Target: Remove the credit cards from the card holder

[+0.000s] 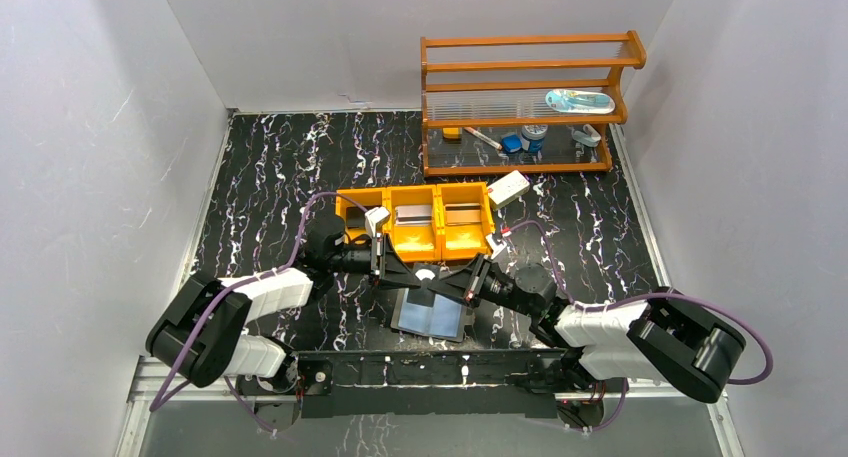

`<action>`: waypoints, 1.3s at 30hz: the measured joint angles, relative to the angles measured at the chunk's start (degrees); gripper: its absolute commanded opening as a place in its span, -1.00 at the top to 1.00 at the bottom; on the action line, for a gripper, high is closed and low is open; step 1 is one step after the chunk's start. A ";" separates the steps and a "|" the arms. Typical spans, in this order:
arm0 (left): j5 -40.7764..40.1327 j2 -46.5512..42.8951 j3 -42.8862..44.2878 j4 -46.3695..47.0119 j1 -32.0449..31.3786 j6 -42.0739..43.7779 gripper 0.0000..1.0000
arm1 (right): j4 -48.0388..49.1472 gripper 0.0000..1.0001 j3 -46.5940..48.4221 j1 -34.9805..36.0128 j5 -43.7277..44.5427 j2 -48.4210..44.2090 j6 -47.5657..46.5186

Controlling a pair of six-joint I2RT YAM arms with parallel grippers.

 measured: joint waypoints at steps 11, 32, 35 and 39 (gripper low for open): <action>0.59 -1.40 0.00 1.18 0.09 -0.85 1.00 | 3.54 0.70 -0.31 -0.02 -0.33 0.55 1.25; -1.31 -6.49 1.92 -11.45 0.00 7.04 1.00 | -3.26 -0.15 -1.09 0.00 1.31 -4.63 1.11; -4.63 -8.46 5.40 -21.51 -0.02 13.68 1.00 | -4.72 -0.25 -1.22 0.00 1.86 -5.62 1.09; -11.34 -12.52 8.63 -32.04 -0.02 21.35 1.00 | -6.27 -0.31 -2.32 0.00 2.93 -7.34 1.11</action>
